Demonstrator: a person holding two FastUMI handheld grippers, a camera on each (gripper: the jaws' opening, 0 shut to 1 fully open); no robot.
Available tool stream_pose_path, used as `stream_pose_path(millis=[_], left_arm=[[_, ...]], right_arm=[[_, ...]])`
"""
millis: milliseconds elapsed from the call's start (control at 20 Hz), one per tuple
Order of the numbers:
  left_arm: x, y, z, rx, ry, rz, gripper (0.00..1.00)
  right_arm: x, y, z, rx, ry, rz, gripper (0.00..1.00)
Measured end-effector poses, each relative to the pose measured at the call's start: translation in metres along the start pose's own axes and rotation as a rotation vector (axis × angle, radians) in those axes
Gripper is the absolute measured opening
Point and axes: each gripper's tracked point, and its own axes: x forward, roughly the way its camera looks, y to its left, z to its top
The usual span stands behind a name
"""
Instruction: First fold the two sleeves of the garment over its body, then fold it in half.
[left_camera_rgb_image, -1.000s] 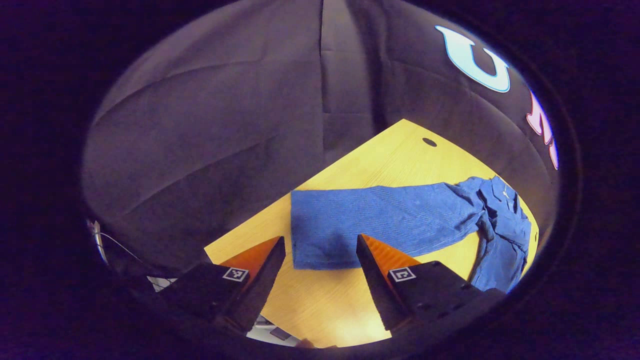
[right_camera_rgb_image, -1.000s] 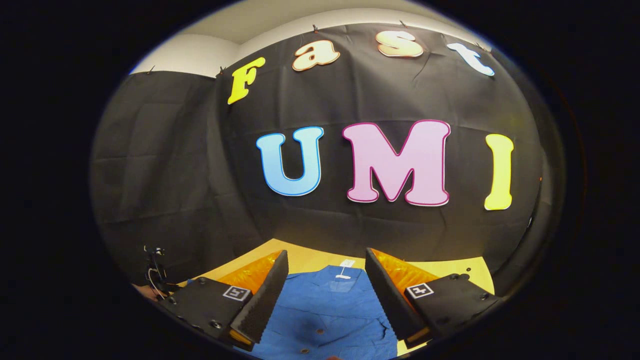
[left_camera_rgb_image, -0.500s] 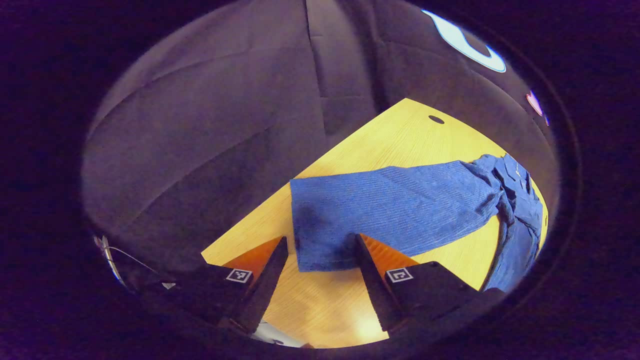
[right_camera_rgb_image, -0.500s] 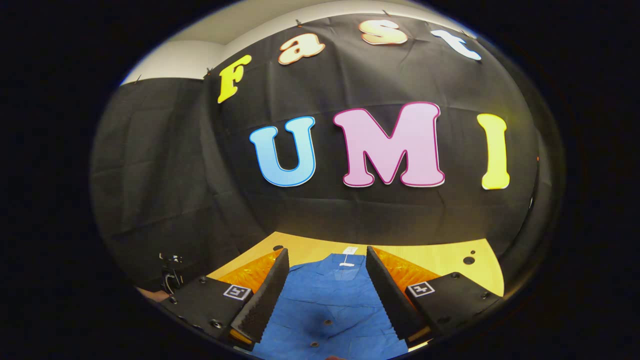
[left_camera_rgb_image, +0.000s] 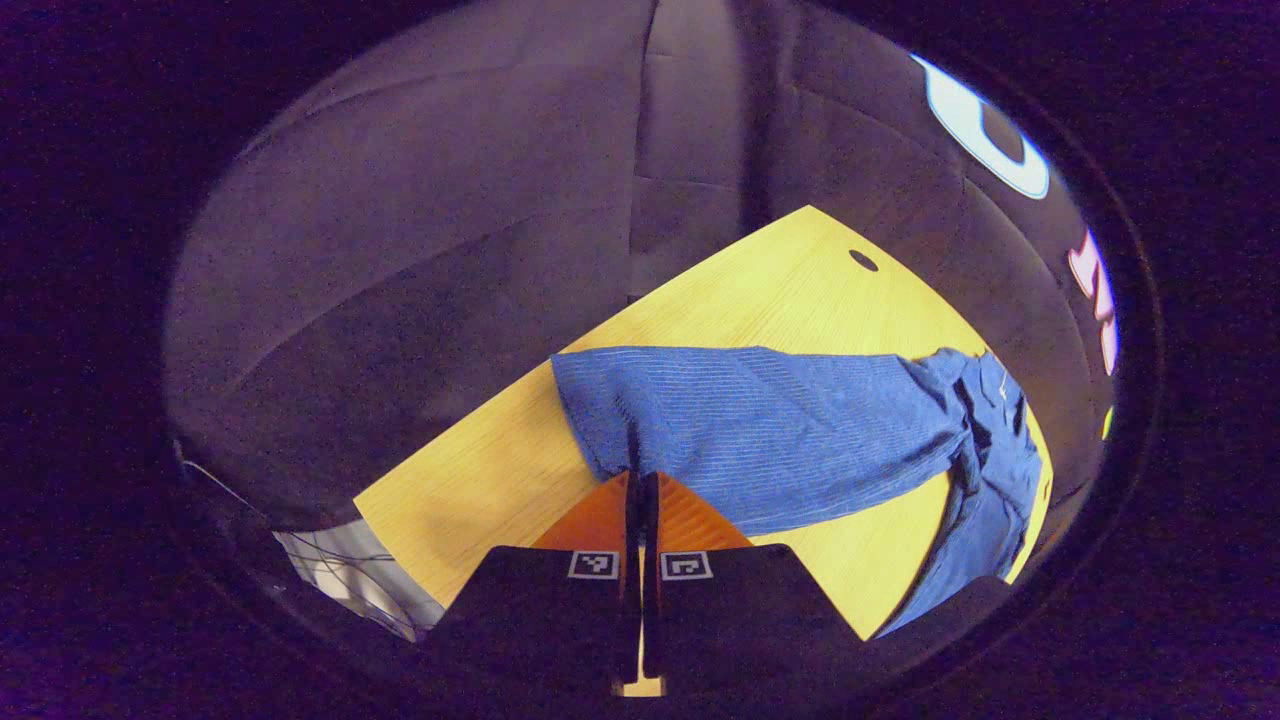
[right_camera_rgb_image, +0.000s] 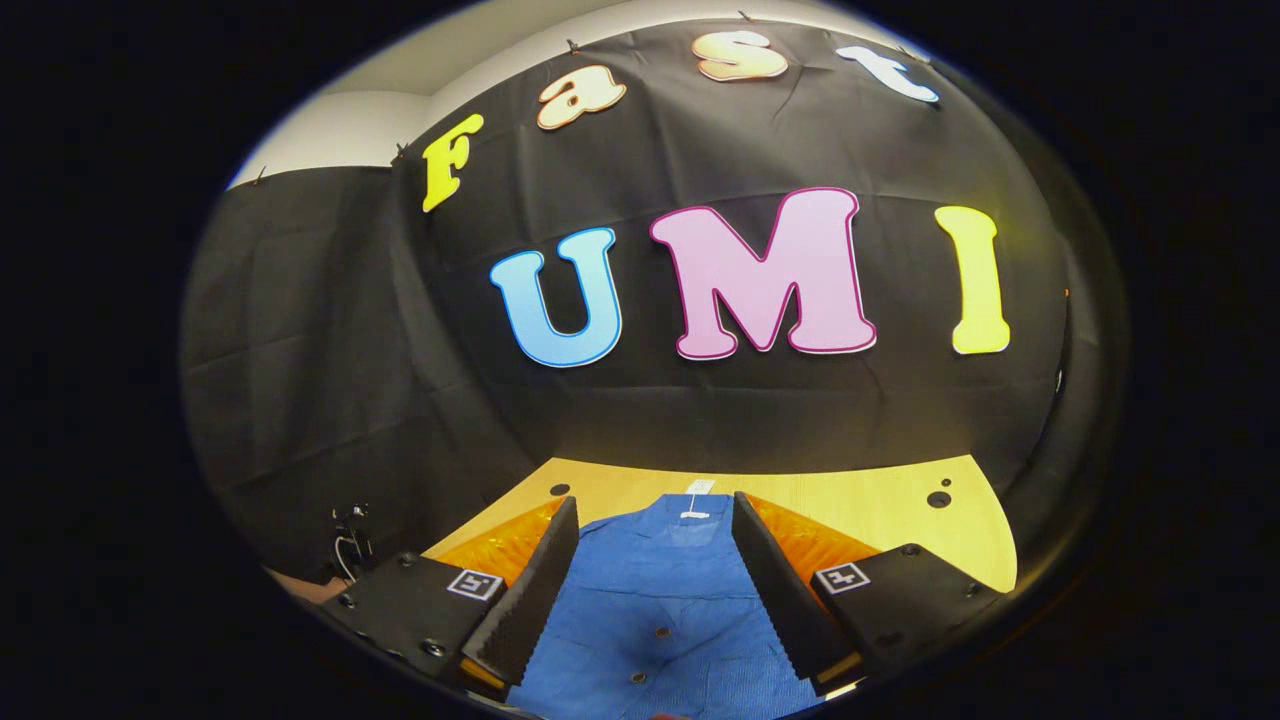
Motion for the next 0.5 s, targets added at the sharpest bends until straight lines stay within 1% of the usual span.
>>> stream_pose_path(millis=[50, 100, 250, 300, 500], left_arm=[[-0.001, -0.001, 0.002, -0.026, -0.002, -0.022, 0.0], [-0.003, 0.003, 0.0, -0.027, 0.005, -0.024, 0.0], [-0.008, -0.002, 0.002, 0.009, -0.009, -0.018, 0.0], [-0.01, -0.008, 0.005, 0.019, -0.028, -0.027, 0.0], [-0.024, -0.04, 0.01, 0.048, -0.041, -0.084, 0.0]], right_arm=[[-0.004, -0.004, -0.001, 0.01, 0.001, -0.005, 0.97], [-0.006, -0.007, -0.002, 0.023, 0.003, -0.01, 0.97], [-0.015, -0.023, -0.005, 0.058, 0.005, -0.036, 0.97], [-0.018, -0.029, -0.006, 0.072, 0.008, -0.045, 0.97], [-0.026, -0.048, -0.007, 0.131, 0.006, -0.07, 0.97]])
